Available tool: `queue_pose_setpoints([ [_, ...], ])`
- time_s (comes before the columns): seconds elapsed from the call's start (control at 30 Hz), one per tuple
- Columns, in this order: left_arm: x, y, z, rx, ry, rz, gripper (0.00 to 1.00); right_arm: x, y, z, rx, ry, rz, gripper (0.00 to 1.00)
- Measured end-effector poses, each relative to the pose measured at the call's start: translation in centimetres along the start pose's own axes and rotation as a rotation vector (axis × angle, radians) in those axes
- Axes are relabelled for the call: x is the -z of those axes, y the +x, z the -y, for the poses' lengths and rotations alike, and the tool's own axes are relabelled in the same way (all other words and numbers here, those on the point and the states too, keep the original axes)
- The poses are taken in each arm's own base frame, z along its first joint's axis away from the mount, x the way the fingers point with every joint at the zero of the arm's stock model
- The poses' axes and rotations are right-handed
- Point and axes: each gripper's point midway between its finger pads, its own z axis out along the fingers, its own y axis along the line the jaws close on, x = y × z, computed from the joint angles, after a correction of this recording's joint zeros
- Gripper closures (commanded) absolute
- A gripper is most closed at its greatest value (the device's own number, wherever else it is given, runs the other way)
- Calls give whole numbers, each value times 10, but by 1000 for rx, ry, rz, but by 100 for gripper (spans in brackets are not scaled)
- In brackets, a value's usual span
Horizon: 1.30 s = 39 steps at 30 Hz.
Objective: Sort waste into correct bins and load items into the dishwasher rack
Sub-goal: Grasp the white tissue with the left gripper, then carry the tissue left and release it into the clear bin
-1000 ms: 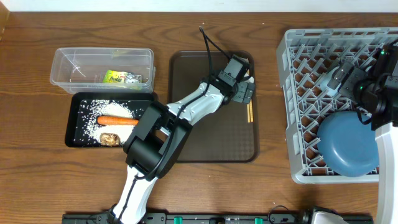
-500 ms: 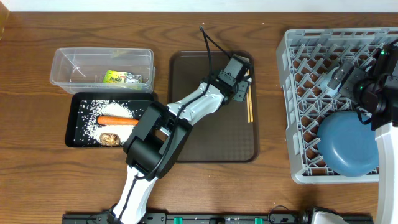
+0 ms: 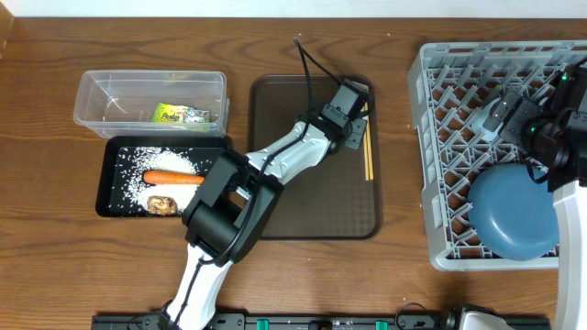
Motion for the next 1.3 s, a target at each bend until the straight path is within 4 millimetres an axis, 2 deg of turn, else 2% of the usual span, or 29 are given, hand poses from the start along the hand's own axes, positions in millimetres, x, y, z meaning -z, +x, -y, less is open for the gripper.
queue_pose_setpoints([
  [0.07, 0, 0, 0, 3, 0, 0, 94, 0, 0, 0, 0, 0, 0, 1],
  [0.43, 1, -1, 0, 19, 0, 1, 94, 0, 0, 0, 0, 0, 0, 1],
  [0.53, 6, -6, 0, 31, 1, 15, 94, 0, 0, 0, 0, 0, 0, 1],
  [0.63, 26, -24, -8, 79, -25, 59, 94, 0, 0, 0, 0, 0, 0, 1],
  [0.73, 60, -51, -25, 150, -60, 132, 94, 0, 0, 0, 0, 0, 0, 1],
  [0.87, 118, -90, -63, 270, -101, 248, 94, 0, 0, 0, 0, 0, 0, 1],
  [0.9, 134, -97, -78, 317, -115, 275, 94, 0, 0, 0, 0, 0, 0, 1],
  [1.0, 164, -105, -117, 442, -158, 315, 94, 0, 0, 0, 0, 0, 0, 1],
  [1.13, 189, -93, -185, 652, -256, 312, 94, 0, 0, 0, 0, 0, 0, 1],
  [1.3, 205, -50, -267, 944, -394, 259, 94, 0, 0, 0, 0, 0, 0, 1],
])
